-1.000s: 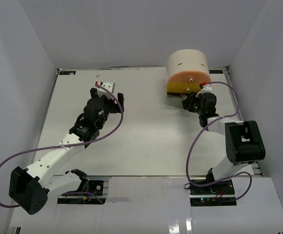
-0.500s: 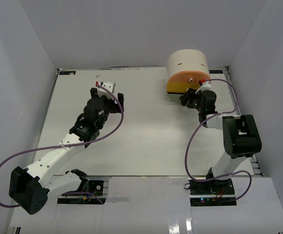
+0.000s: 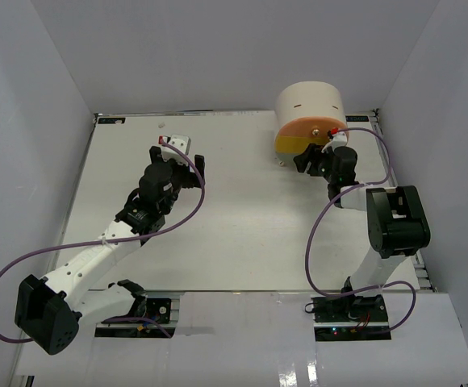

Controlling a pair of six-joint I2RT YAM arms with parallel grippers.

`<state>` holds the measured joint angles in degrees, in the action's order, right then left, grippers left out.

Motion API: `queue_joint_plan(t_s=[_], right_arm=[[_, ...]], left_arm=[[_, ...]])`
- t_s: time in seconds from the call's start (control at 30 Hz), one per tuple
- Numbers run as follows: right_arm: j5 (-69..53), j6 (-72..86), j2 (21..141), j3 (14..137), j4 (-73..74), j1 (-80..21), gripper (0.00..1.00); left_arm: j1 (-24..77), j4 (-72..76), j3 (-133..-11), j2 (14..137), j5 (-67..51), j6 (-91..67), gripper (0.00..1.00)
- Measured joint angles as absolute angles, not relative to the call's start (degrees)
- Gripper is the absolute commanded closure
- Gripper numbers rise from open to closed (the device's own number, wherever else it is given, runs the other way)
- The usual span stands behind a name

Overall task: Sort the stationery into containers
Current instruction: Close the drawer in the storage box, then reset both arms

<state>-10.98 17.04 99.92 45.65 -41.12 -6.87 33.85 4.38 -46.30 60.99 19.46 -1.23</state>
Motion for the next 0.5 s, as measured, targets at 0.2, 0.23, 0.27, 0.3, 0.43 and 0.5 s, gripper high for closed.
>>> queue_joint_plan(t_s=[0.2,0.23,0.27,0.3,0.43,0.5], right_arm=[[-10.7,16.1,98.7,45.1,-40.5,-6.9,0.23],[-10.6,15.8,97.5,44.6,-39.7,-6.9,0.22],[-10.4,15.5,96.0,43.9,-39.1,-6.8,0.21],[-10.3,15.1,94.0,43.0,-38.1,-6.8,0.21],[-8.8,13.9,83.0,40.2,-31.7,-6.8,0.18],[-7.7,13.6,76.5,39.8,-27.6,-6.8,0.18]], left_arm=[[33.8,4.4,-46.3,61.0,19.5,-1.2,0.04],[33.8,4.4,-46.3,61.0,19.5,-1.2,0.04],[33.8,4.4,-46.3,61.0,19.5,-1.2,0.04],[33.8,4.4,-46.3,61.0,19.5,-1.2,0.04],[33.8,4.3,-46.3,60.9,19.5,-1.3,0.04],[33.8,4.2,-46.3,60.9,19.4,-1.5,0.04]])
